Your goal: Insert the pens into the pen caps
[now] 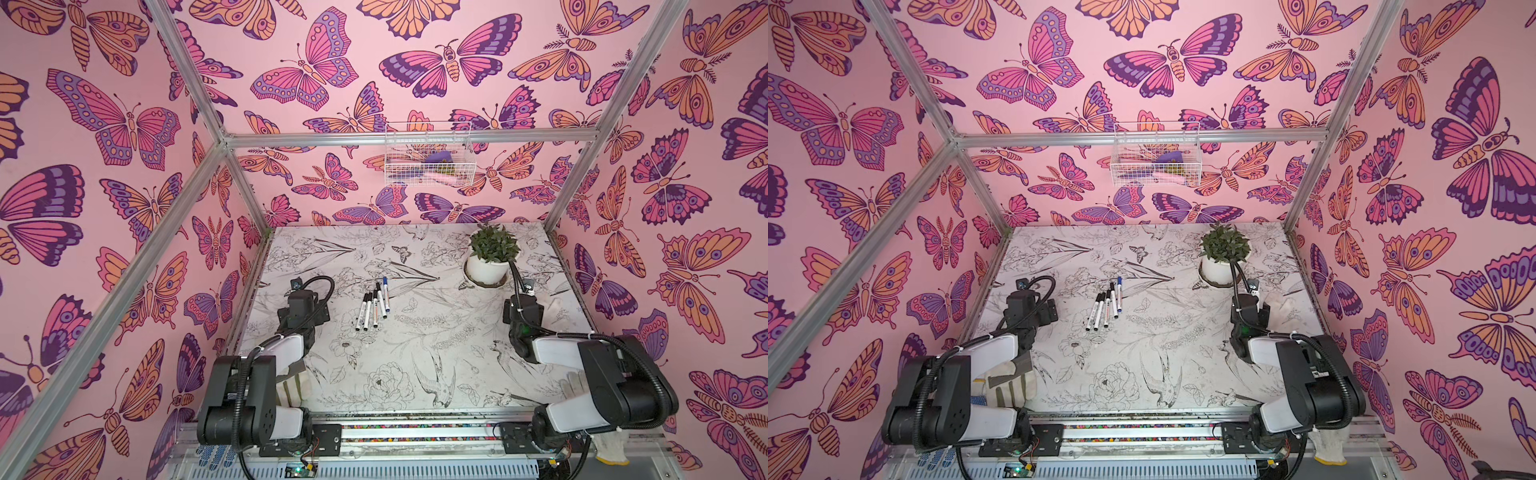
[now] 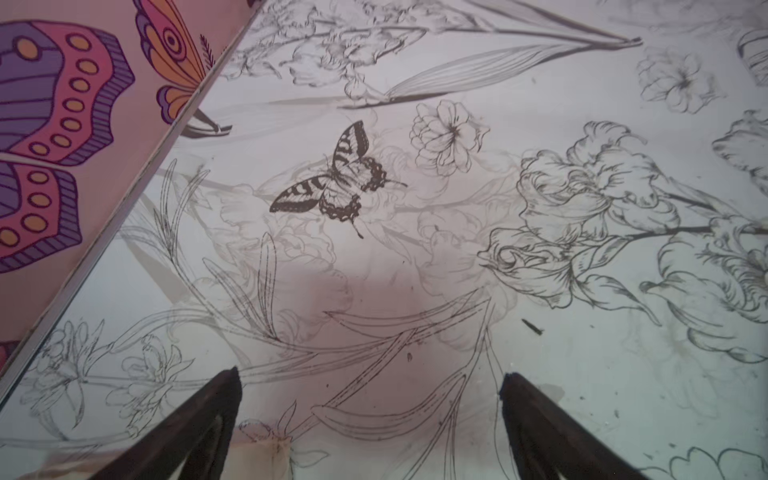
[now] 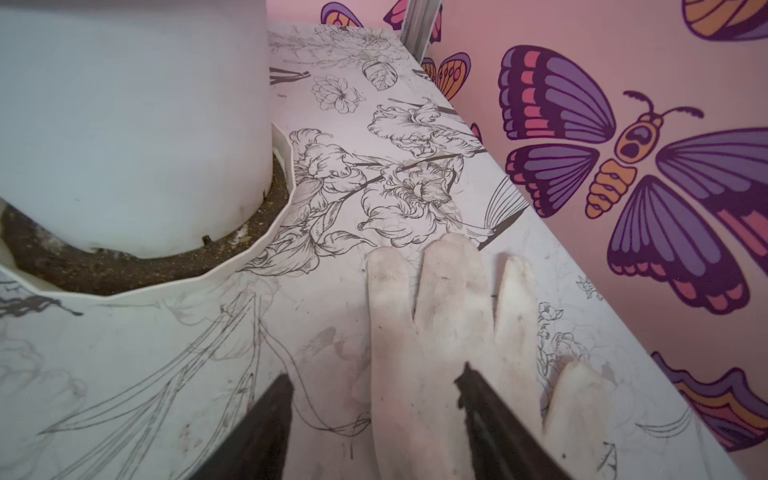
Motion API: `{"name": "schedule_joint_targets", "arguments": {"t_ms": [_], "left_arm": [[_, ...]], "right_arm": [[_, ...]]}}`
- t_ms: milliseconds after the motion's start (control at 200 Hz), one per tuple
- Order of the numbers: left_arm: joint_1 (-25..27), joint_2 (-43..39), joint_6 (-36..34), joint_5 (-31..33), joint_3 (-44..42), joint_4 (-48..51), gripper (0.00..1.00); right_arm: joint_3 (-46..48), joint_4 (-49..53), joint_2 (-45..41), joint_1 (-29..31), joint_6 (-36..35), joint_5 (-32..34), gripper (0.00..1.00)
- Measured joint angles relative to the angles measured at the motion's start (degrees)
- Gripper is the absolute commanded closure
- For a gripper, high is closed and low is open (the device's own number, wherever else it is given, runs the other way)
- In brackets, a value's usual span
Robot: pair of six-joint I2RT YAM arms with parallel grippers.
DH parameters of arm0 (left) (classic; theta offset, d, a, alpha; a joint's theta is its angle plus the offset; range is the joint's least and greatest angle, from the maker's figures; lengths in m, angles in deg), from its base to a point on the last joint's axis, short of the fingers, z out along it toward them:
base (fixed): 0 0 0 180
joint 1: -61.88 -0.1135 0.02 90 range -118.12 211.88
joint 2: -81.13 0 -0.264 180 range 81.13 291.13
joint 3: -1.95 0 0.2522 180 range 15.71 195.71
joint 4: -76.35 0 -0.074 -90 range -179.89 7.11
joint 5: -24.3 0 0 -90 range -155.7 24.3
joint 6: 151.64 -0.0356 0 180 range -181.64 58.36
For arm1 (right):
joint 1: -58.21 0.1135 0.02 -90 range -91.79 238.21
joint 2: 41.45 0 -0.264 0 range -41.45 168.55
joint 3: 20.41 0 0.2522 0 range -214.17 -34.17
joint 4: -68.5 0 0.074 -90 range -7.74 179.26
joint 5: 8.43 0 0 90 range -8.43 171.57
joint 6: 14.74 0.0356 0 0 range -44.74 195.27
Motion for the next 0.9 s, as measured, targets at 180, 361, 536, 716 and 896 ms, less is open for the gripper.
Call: {"name": "schedule_joint_targets", "arguments": {"t_ms": [180, 361, 536, 716, 896], "left_arm": [[-0.1, 5.2, -3.7, -2.6, -5.9, -22.1, 0.0], [0.0, 9.2, -5.6, -4.5, -6.7, -25.9, 0.01], [1.3, 9.0, -7.1, -3.3, -6.7, -30.8, 0.01], [4.2, 9.4, -9.2, -1.9, -9.5, -35.9, 0.01], [4.1, 9.6, -10.1, -1.3, -9.7, -36.8, 0.01]], "right_arm": [[0.5, -7.9, 2.2, -7.9, -0.3, -14.7, 0.01], [0.6, -10.2, 2.6, -8.0, -0.5, -20.8, 0.01], [0.6, -10.2, 2.6, -8.0, -0.7, -22.6, 0.01], [0.6, -10.2, 2.6, -8.0, -0.7, -23.1, 0.01], [0.6, -10.2, 2.6, -8.0, -0.7, -23.4, 0.01]]}}
